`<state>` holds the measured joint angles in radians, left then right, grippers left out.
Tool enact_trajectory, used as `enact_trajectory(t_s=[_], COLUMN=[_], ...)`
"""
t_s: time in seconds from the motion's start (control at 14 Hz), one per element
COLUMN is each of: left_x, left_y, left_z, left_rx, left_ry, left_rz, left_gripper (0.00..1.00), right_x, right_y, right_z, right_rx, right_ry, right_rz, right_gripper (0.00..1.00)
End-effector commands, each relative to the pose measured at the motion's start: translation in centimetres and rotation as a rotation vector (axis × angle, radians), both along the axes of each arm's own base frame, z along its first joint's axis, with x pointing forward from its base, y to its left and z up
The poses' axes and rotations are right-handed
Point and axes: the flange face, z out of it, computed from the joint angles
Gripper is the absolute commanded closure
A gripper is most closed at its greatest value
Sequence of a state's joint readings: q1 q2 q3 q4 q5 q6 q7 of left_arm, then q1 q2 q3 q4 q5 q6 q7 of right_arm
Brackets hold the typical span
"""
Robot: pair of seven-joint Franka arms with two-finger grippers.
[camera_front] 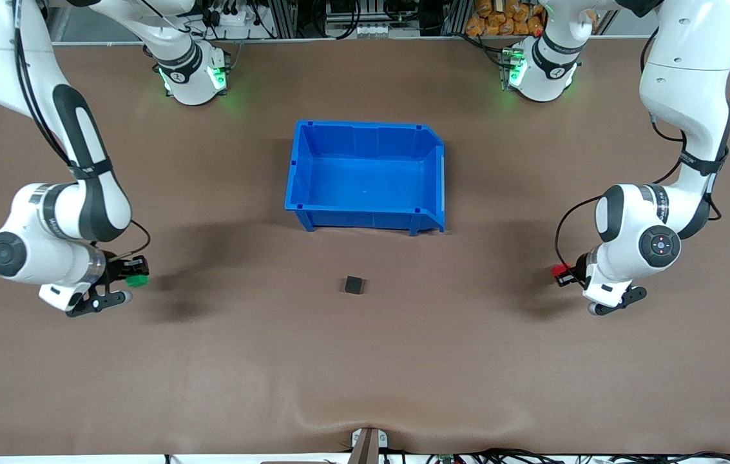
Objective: Attach green and red cubes to black cube
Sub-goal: 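Carry the green cube toward the black cube while the left gripper carries red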
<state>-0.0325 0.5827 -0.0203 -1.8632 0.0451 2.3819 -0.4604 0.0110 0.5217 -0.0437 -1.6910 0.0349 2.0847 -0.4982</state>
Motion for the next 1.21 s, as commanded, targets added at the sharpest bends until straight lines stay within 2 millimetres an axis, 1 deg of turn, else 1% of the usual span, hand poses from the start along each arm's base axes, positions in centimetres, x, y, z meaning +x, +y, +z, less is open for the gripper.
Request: enact_trajectory(t_s=[0.0, 0.14, 0.21, 0.28, 0.36, 0.43, 0.5, 0.57, 0.64, 0.71, 0.78, 0.85, 0.93, 1.0, 1.07, 1.14], left_x=[0.9, 1.7, 2.0, 2.3, 2.9, 3.3, 3.4, 3.6, 3.9, 4.2, 4.6, 5.1, 5.7, 6.1, 6.3, 6.2], left_y=[0.0, 0.1, 0.0, -0.5, -1.2, -1.4, -1.7, -1.9, -1.7, -1.9, -2.2, -2.4, -2.7, -3.2, -5.1, -6.8], left_z=[1.0, 2.0, 2.4, 3.0, 3.9, 4.5, 4.8, 5.2, 5.7, 6.5, 7.4, 8.4, 9.8, 11.0, 12.0, 12.1], left_rx=[-0.007, -0.006, -0.008, -0.014, -0.036, -0.057, -0.065, -0.069, -0.076, -0.091, -0.100, -0.117, -0.147, -0.157, -0.158, -0.156], left_ry=[-0.030, -0.054, -0.064, -0.076, -0.086, -0.089, -0.087, -0.094, -0.101, -0.104, -0.100, -0.082, -0.055, -0.020, -0.004, 0.000], left_rz=[0.033, 0.099, 0.148, 0.188, 0.238, 0.289, 0.318, 0.338, 0.371, 0.402, 0.410, 0.433, 0.491, 0.520, 0.518, 0.527], left_gripper=[1.00, 1.00, 1.00, 1.00, 1.00, 1.00, 1.00, 1.00, 1.00, 1.00, 1.00, 1.00, 1.00, 1.00, 1.00, 1.00], right_x=[1.7, 2.1, 2.2, 2.3, 2.4, 2.6, 2.7, 2.6, 2.5, 2.1, 1.6, 1.2, 0.9, 0.6, 0.4, 0.0], right_y=[4.6, 8.7, 10.2, 11.3, 13.1, 14.1, 14.8, 16.6, 17.9, 19.8, 22.2, 25.0, 27.3, 28.8, 30.0, 31.2], right_z=[1.5, 0.5, -0.1, -0.5, -1.1, -1.5, -1.9, -2.2, -2.5, -3.0, -3.1, -3.6, -4.2, -5.4, -6.3, -7.2], right_rx=[0.023, 0.038, 0.044, 0.053, 0.058, 0.060, 0.062, 0.070, 0.069, 0.067, 0.067, 0.063, 0.062, 0.062, 0.064, 0.065], right_ry=[-0.030, -0.032, -0.028, -0.030, -0.037, -0.052, -0.073, -0.089, -0.102, -0.109, -0.120, -0.138, -0.159, -0.175, -0.203, -0.219], right_rz=[0.278, 0.432, 0.497, 0.569, 0.656, 0.708, 0.724, 0.752, 0.772, 0.801, 0.837, 0.878, 0.904, 0.920, 0.932, 0.947], right_gripper=[1.00, 1.00, 1.00, 1.00, 1.00, 1.00, 1.00, 1.00, 1.00, 1.00, 1.00, 1.00, 1.00, 1.00, 1.00, 1.00])
